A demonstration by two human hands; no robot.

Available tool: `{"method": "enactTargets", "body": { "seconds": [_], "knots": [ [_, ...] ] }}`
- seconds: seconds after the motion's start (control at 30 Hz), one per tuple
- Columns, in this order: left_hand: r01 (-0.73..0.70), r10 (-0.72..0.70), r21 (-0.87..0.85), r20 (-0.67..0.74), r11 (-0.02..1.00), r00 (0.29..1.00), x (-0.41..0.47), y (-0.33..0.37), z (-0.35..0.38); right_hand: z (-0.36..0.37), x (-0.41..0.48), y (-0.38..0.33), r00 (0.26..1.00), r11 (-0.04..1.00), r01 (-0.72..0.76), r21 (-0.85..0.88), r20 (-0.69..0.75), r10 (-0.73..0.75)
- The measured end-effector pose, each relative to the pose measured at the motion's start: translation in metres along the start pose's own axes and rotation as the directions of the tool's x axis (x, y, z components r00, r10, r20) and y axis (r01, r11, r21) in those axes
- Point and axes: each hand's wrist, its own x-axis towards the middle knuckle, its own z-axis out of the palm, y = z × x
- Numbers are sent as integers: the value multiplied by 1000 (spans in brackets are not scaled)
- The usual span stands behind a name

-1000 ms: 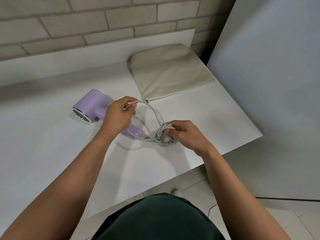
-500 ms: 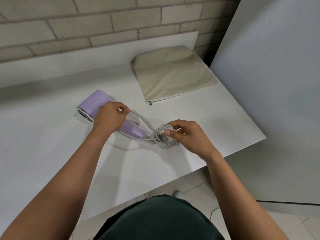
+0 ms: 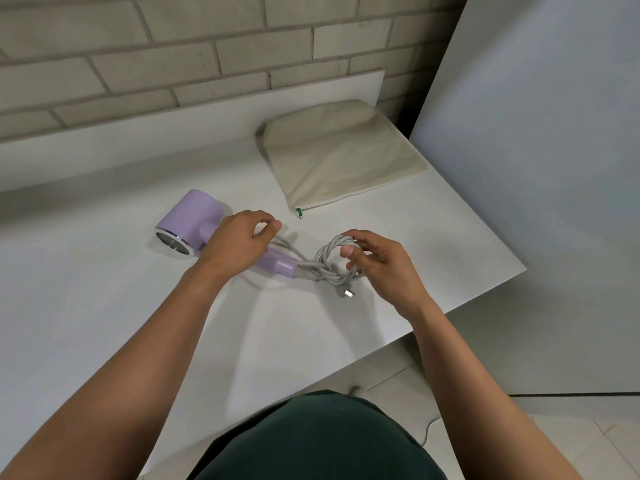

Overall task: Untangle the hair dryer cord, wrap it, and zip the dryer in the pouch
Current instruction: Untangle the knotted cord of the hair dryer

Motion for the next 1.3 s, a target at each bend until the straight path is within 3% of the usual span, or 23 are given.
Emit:
{"method": "enactTargets", "body": {
  "seconds": [0.1,0.17,0.27,0.3,0.37,0.43,0.57,0.7,0.8,0.9,1.0,1.1,1.2,1.3],
  "knots": [
    [-165,155,-140,-80,976,985,-14,-4,0,0,-1,-6,1000,1000,-7,14,26,7],
    [-256,218,-162,-217,953,951,-27,-4,4,2,-2,-11,999,1000,-11,17,37,10],
    [-214,92,-213,-469,953,878,-43,-1,8,7,-2,-19,1000,1000,-17,12,12,17],
    [-165,14,-295,-455,941,890,-45,-2,10,8,-2,-21,1000,1000,-22,19,1,22],
    [-51,-74,-440,-263,896,962,-47,-6,11,12,-4,-24,999,998,-39,56,-9,39],
    [7,-39,-503,-53,864,998,-51,-7,14,15,-7,-27,998,991,-66,119,-10,68],
    [23,104,-596,179,803,978,-57,7,23,23,-13,-25,990,968,-141,209,-1,144],
    [0,137,-575,196,818,971,-60,20,36,26,-19,-17,980,939,-198,282,63,188],
    [13,100,-588,160,809,982,-61,25,38,22,-20,-14,965,942,-256,219,121,234],
    [2,121,-549,187,836,975,-64,28,35,12,-19,-13,994,991,-65,-121,84,75],
    [-77,174,-389,218,918,960,-67,31,33,-1,-13,-26,945,850,321,-417,202,-258],
    [-152,219,-267,241,952,945,-69,35,34,-11,-1,-34,837,692,536,-484,411,-361],
    [-173,216,-226,183,959,959,-69,36,34,-25,12,-29,785,567,616,-546,479,-392],
    [-150,186,-245,134,958,973,-68,36,38,-36,14,-30,749,536,661,-525,493,-442]
  ]
}}
